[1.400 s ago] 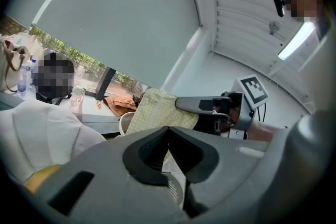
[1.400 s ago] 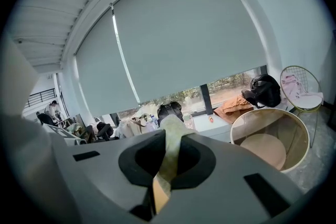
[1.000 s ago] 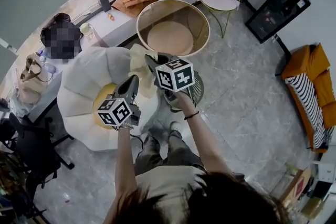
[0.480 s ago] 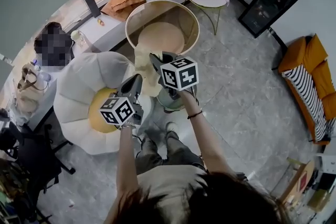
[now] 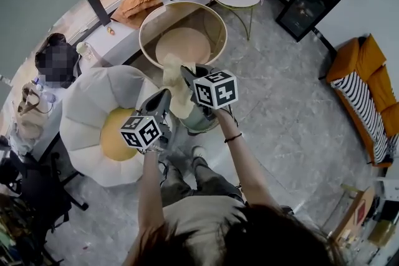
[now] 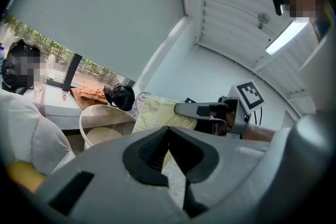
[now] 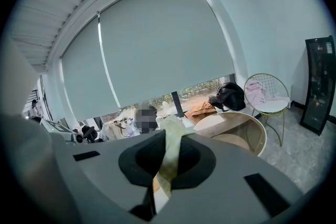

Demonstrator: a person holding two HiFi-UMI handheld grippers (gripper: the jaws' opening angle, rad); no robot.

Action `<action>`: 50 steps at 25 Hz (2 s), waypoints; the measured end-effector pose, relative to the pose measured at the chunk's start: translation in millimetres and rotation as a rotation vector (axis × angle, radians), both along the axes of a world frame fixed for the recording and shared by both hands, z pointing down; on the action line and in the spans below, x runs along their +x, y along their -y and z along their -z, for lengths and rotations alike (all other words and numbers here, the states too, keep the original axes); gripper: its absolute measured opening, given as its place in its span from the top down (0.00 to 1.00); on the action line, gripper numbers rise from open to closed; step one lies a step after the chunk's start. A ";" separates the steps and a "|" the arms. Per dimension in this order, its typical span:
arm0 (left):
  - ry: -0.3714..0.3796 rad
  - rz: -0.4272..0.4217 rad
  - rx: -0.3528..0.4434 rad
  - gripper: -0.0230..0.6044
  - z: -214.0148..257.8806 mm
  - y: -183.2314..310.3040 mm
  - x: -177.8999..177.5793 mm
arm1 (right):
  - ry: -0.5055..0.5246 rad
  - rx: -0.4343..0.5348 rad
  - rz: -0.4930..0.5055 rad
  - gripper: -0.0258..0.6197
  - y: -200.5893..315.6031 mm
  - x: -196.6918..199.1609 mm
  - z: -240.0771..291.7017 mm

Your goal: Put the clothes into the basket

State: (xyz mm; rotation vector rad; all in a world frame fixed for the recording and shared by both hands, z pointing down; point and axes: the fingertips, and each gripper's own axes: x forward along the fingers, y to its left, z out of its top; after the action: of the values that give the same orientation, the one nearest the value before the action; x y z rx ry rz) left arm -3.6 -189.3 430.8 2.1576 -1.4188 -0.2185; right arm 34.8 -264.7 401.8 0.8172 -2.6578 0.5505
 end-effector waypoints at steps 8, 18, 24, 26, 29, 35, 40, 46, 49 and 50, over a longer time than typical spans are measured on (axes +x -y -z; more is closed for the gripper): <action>0.013 -0.013 0.011 0.95 0.0 18.4 31.8 | -0.006 0.000 -0.015 0.94 13.8 35.4 -6.5; 0.072 -0.052 0.026 0.95 2.4 41.0 63.5 | -0.006 0.010 -0.030 0.94 28.9 69.5 -10.5; 0.091 -0.091 0.027 0.95 1.1 49.7 74.6 | -0.038 0.002 -0.051 0.94 32.8 81.9 -20.9; 0.091 -0.108 0.019 0.95 -1.3 51.0 78.6 | -0.048 -0.005 -0.061 0.94 33.4 84.9 -25.4; 0.097 -0.138 0.002 0.95 -6.0 53.9 80.8 | -0.063 -0.018 -0.080 0.94 36.3 86.2 -32.6; 0.108 -0.179 -0.026 0.95 -12.1 61.2 82.4 | -0.096 -0.060 -0.125 0.94 41.9 95.4 -51.1; 0.108 -0.200 -0.048 0.95 -20.4 63.6 82.4 | -0.135 -0.099 -0.159 0.94 42.0 101.1 -71.0; 0.109 -0.218 -0.071 0.95 -30.4 67.7 87.1 | -0.258 -0.177 -0.143 0.93 36.4 105.7 -112.2; 0.109 -0.220 -0.077 0.95 -33.5 68.5 87.7 | -0.288 -0.253 -0.138 0.80 28.3 108.3 -138.2; 0.108 -0.220 -0.079 0.95 -34.1 69.0 87.3 | -0.301 -0.275 -0.136 0.79 25.7 109.2 -146.0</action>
State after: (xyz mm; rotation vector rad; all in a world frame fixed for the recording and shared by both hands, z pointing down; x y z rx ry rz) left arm 83.7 -258.3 464.9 2.2672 -1.2127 0.0357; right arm 143.9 -290.5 547.9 0.9193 -2.2074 0.7426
